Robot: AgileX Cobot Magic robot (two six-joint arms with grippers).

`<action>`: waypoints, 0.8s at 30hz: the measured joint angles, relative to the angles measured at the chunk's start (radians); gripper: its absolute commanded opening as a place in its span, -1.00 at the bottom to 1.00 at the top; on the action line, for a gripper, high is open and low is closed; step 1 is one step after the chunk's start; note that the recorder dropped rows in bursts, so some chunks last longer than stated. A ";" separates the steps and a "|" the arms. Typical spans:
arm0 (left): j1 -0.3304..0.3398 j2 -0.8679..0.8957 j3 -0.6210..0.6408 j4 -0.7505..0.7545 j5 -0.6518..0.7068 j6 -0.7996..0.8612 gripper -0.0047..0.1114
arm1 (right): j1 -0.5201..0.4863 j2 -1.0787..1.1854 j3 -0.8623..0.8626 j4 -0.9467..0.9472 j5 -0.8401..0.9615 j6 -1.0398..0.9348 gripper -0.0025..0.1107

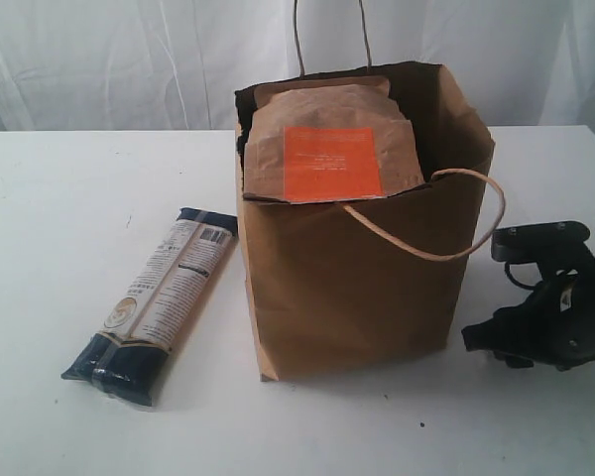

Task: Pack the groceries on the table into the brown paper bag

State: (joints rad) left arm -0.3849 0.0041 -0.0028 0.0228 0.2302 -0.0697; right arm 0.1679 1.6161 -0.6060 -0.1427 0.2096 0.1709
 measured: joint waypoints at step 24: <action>0.000 0.000 0.000 0.000 0.000 0.000 -0.92 | 0.000 -0.007 -0.001 0.000 -0.003 0.000 -0.84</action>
State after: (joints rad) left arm -0.3849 0.0041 -0.0028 0.0228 0.2302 -0.0697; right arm 0.1679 1.6094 -0.6075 -0.1427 0.2068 0.1709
